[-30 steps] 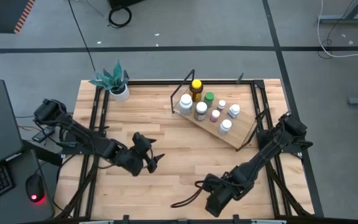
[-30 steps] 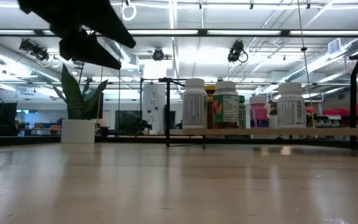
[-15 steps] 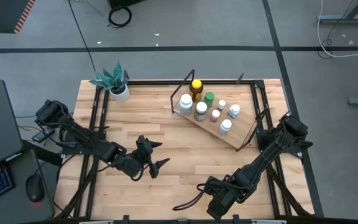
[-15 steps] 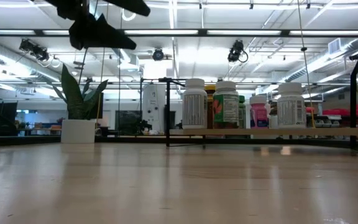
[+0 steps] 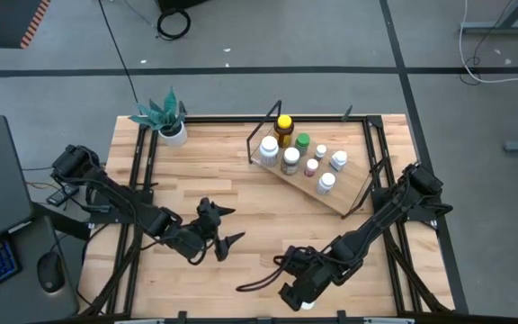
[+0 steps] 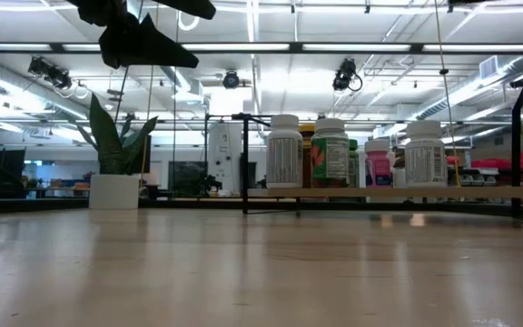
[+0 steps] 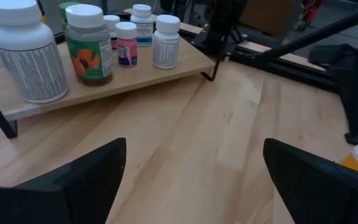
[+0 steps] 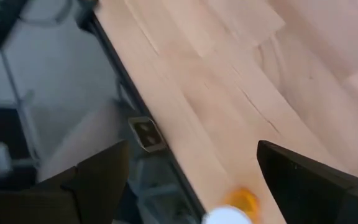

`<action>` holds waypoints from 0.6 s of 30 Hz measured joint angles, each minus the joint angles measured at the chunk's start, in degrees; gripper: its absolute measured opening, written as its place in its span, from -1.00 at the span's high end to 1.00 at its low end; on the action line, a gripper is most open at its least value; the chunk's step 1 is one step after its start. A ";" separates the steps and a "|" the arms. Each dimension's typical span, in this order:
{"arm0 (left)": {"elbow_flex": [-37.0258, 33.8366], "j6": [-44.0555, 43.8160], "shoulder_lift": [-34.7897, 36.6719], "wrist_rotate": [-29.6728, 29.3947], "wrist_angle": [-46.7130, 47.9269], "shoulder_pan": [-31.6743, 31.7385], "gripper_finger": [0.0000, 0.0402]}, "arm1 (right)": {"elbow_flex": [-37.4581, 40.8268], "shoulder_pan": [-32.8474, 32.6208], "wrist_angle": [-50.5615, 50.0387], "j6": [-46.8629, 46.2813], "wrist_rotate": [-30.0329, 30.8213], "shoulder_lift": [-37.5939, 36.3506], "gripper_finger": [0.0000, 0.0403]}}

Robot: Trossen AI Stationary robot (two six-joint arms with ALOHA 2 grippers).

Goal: Pick and place medicine bottles onto shelf by color
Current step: Put the orange pill bottle on the shelf

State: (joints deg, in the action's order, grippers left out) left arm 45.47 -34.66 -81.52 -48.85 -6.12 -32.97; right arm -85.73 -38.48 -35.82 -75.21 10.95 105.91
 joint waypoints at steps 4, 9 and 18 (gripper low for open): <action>0.00 -0.23 0.00 -0.01 -0.39 0.25 -0.91 | 0.00 0.00 6.56 1.10 2.73 0.00 -0.69; 0.00 -0.25 0.02 0.00 -1.21 1.08 -0.91 | -0.22 0.08 8.49 4.37 2.64 0.00 -0.59; 0.00 -1.99 0.04 2.39 -3.22 2.67 -0.91 | -0.37 0.00 15.49 8.78 0.97 0.00 -0.51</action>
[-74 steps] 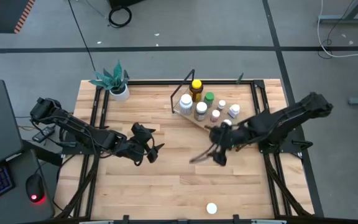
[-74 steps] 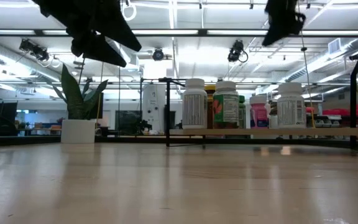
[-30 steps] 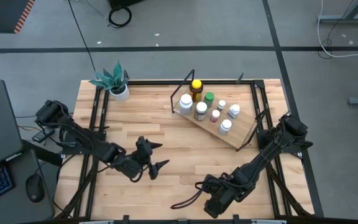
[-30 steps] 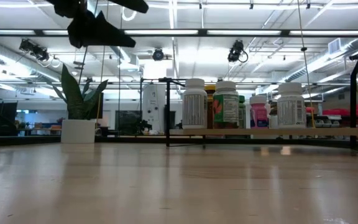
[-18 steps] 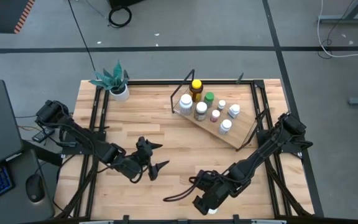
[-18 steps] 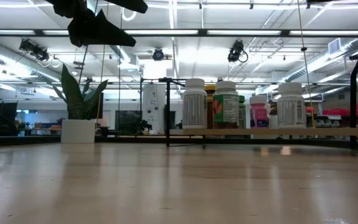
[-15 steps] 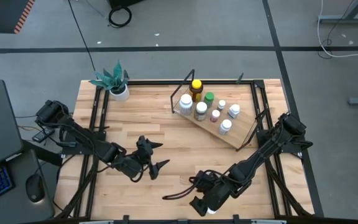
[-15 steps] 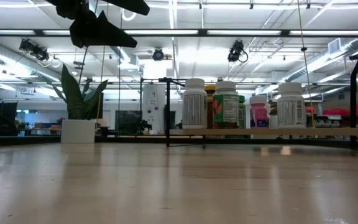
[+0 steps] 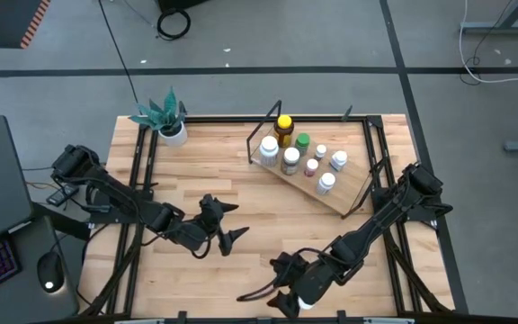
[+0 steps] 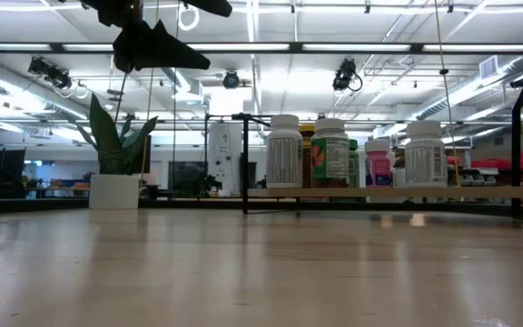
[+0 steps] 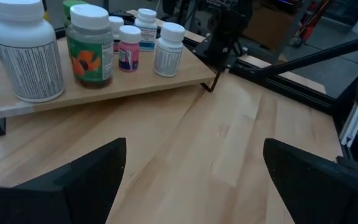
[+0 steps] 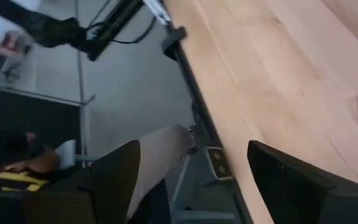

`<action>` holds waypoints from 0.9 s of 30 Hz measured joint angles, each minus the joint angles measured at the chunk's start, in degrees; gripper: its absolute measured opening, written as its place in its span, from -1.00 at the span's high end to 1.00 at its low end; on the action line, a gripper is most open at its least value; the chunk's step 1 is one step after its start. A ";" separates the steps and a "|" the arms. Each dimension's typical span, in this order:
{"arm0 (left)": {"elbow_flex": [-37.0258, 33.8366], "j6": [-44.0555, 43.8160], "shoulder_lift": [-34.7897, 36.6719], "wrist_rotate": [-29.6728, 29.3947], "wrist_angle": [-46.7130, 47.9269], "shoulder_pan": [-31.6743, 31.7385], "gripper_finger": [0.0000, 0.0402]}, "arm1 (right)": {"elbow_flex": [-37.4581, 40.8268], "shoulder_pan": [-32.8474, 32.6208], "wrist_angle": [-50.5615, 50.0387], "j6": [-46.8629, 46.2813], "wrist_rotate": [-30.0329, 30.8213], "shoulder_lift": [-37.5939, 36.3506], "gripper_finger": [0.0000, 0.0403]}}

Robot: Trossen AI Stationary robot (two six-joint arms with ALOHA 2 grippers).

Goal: Pick and place medicine bottles onto shelf by color
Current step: Put the orange pill bottle on the shelf

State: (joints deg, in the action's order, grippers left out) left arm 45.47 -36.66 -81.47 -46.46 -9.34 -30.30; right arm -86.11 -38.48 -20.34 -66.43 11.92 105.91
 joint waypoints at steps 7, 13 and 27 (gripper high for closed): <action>0.00 -0.12 0.00 0.22 0.08 -0.04 -0.91 | 0.00 -0.77 1.41 11.79 -0.04 0.01 -0.51; 0.00 -0.10 0.00 0.22 0.17 -0.02 -0.91 | 0.00 -2.29 0.64 25.83 0.90 0.01 -0.51; 0.00 1.36 0.00 0.20 0.41 0.63 -0.91 | 0.00 -7.37 -11.09 38.67 3.18 0.00 -0.51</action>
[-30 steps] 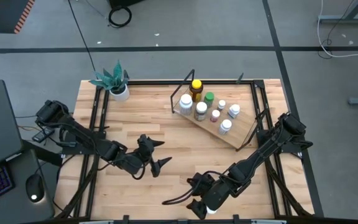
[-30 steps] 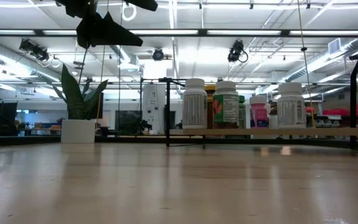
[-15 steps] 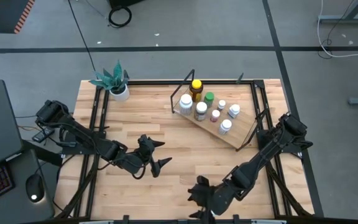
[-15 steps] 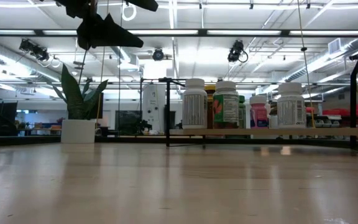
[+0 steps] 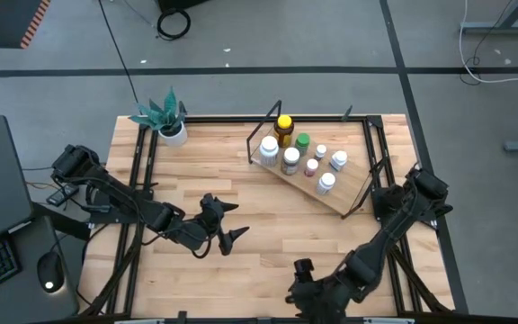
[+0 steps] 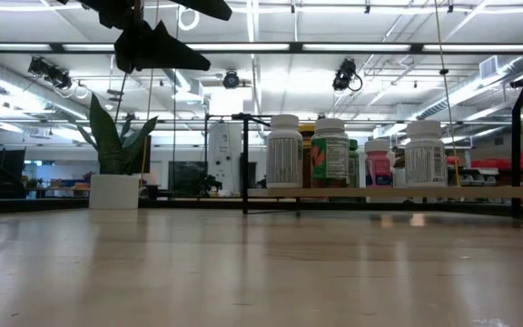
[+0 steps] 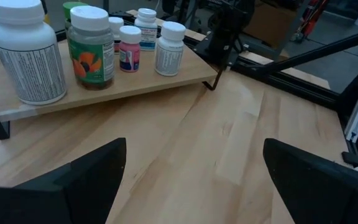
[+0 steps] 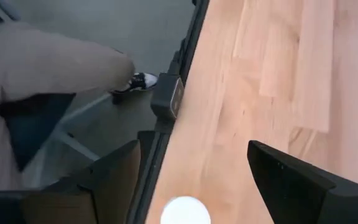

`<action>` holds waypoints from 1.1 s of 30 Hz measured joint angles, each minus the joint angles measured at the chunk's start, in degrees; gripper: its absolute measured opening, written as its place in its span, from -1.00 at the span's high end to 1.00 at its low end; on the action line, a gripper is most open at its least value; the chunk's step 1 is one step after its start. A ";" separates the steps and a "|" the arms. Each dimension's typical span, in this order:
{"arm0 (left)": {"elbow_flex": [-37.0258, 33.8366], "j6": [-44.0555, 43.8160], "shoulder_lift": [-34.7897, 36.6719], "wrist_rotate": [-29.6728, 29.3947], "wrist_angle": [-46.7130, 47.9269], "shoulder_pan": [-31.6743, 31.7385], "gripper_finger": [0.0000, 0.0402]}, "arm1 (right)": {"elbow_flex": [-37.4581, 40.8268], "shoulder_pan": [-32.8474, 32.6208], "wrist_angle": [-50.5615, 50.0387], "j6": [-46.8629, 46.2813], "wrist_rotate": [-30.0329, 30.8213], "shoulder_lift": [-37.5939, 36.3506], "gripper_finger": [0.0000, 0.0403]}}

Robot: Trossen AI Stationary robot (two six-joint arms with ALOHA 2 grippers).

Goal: Pick and place medicine bottles onto shelf by color
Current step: Put the orange pill bottle on the shelf

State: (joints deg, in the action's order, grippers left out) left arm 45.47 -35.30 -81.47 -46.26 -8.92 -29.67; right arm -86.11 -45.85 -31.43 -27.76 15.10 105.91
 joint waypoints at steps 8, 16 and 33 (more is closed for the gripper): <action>-0.02 -0.04 0.00 0.00 1.23 0.00 -0.91 | -0.04 -3.74 -4.91 -0.20 2.47 4.59 -0.53; -0.02 -1.89 0.00 0.02 2.51 -0.17 -0.91 | 0.00 -4.04 -6.31 -5.54 0.33 7.45 -0.62; -0.02 -3.10 0.00 3.91 4.45 -0.20 -0.91 | 0.04 -4.64 -7.24 -10.94 1.66 10.08 -0.61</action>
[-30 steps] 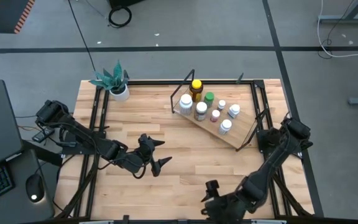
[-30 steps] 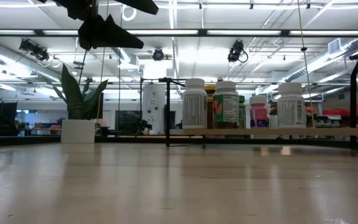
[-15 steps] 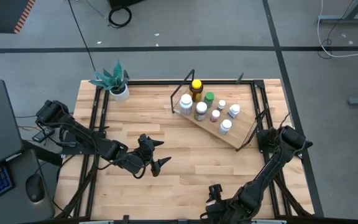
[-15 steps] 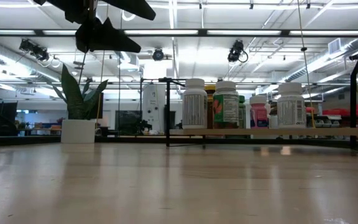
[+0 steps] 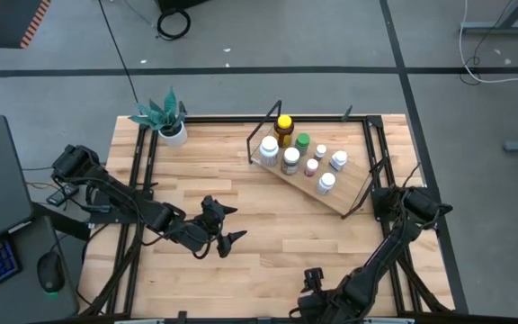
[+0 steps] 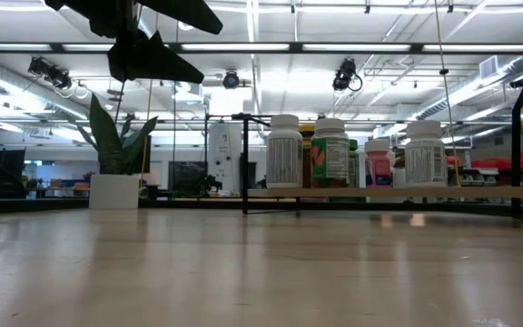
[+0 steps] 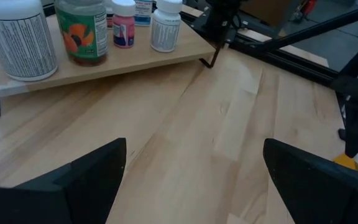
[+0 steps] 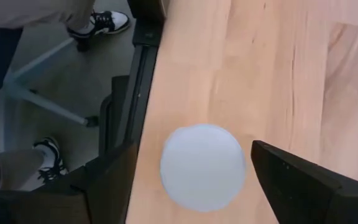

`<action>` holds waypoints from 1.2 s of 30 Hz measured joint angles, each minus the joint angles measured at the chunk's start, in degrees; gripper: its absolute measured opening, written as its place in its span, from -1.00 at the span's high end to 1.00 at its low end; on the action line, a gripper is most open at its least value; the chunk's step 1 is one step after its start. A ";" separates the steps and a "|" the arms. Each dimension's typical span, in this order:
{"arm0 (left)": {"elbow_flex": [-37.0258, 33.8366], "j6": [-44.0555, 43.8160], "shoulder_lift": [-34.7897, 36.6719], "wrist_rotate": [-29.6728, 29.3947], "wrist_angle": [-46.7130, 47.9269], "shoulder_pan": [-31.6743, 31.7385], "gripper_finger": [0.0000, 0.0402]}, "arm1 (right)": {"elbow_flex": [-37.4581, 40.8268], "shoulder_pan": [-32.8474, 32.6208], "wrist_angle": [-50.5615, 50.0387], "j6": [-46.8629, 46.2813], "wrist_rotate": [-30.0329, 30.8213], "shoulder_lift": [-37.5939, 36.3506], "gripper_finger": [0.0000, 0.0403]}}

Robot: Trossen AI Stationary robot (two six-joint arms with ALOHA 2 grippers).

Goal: Pick and place medicine bottles onto shelf by color
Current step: Put the orange pill bottle on the shelf

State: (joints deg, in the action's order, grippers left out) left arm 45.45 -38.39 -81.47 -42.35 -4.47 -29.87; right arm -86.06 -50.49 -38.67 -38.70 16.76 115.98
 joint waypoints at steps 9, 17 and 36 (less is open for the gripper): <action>0.00 0.04 0.00 0.01 0.06 0.00 -0.91 | 0.00 0.02 -1.12 -2.56 -0.34 0.04 -0.48; 0.00 0.03 0.00 0.00 0.07 0.00 -0.91 | 0.19 0.03 -1.97 -4.75 -0.30 0.17 -0.32; 0.00 0.07 0.00 0.64 0.07 0.02 -0.91 | 0.20 0.54 -3.32 -3.17 0.75 0.15 -0.11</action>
State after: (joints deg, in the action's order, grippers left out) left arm 45.45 -38.33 -81.47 -41.71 -4.40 -29.85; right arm -85.86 -49.95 -41.99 -41.87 17.51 116.14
